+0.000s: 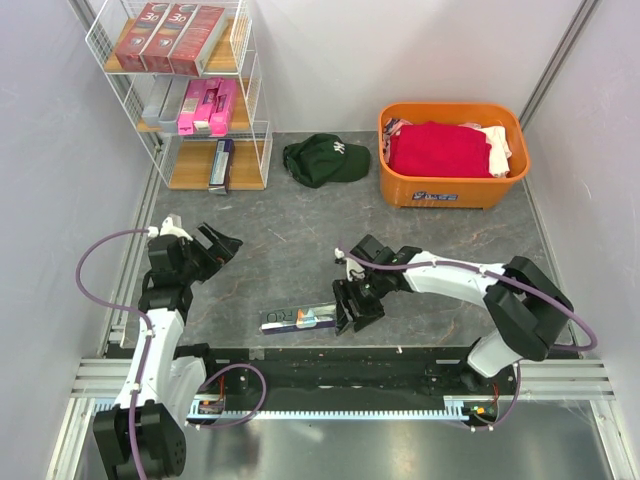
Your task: Place and organize the toothpastes onto the shelf
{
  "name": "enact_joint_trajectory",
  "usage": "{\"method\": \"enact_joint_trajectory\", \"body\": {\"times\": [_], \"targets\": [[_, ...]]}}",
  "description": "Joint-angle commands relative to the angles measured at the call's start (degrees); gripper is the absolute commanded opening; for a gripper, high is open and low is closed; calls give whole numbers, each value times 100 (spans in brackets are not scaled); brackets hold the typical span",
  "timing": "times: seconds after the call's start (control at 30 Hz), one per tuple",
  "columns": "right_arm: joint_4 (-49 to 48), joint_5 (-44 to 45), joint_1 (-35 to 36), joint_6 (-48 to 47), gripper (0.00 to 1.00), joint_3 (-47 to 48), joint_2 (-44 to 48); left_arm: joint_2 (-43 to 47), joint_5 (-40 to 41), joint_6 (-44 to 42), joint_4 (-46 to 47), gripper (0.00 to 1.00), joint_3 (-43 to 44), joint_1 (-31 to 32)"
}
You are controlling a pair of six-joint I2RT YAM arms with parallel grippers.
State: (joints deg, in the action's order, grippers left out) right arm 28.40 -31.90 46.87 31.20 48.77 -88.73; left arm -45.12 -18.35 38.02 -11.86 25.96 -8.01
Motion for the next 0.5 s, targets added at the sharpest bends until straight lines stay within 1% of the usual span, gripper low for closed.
{"method": "enact_joint_trajectory", "body": {"times": [0.0, 0.03, 0.1, 0.3, 0.47], "targets": [[-88, -351, 251, -158, 67, 71, -319, -49, -55, -234, 175, 100, -47, 19], [-168, -395, 270, -115, 65, 97, -381, -40, -63, -234, 184, 100, -64, 10], [-439, -492, 331, -27, 63, 150, -539, -58, -64, -242, 201, 100, -91, 10], [-1028, -493, 340, 219, 64, 299, -1023, -119, -116, -269, 210, 100, -64, 19], [-1126, -335, 261, 202, 65, 966, -1514, -155, -116, -269, 201, 100, -29, 19]]}}
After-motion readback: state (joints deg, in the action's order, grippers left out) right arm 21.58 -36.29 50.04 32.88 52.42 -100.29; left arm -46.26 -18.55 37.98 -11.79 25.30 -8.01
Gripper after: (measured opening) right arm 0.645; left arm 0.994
